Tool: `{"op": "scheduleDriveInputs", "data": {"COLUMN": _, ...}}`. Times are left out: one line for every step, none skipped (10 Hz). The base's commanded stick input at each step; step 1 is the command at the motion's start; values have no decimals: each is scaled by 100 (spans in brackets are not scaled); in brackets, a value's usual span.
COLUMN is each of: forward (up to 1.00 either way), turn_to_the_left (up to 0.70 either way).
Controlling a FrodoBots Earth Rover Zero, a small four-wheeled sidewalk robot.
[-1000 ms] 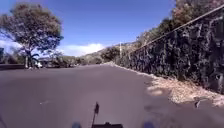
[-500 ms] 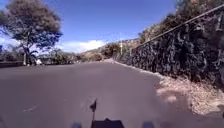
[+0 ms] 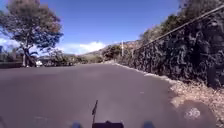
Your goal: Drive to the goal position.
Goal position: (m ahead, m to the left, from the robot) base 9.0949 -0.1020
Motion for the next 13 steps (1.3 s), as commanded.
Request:
{"op": "scheduleDriveInputs", "data": {"forward": 100, "turn_to_the_left": 0}}
{"op": "scheduleDriveInputs", "data": {"forward": 100, "turn_to_the_left": 0}}
{"op": "scheduleDriveInputs", "data": {"forward": 100, "turn_to_the_left": 0}}
{"op": "scheduleDriveInputs", "data": {"forward": 100, "turn_to_the_left": 0}}
{"op": "scheduleDriveInputs", "data": {"forward": 100, "turn_to_the_left": 0}}
{"op": "scheduleDriveInputs", "data": {"forward": 100, "turn_to_the_left": 0}}
{"op": "scheduleDriveInputs", "data": {"forward": 100, "turn_to_the_left": 0}}
{"op": "scheduleDriveInputs", "data": {"forward": 100, "turn_to_the_left": 0}}
{"op": "scheduleDriveInputs", "data": {"forward": 100, "turn_to_the_left": -13}}
{"op": "scheduleDriveInputs", "data": {"forward": 100, "turn_to_the_left": -27}}
{"op": "scheduleDriveInputs", "data": {"forward": 100, "turn_to_the_left": -1}}
{"op": "scheduleDriveInputs", "data": {"forward": 100, "turn_to_the_left": -14}}
{"op": "scheduleDriveInputs", "data": {"forward": 100, "turn_to_the_left": -27}}
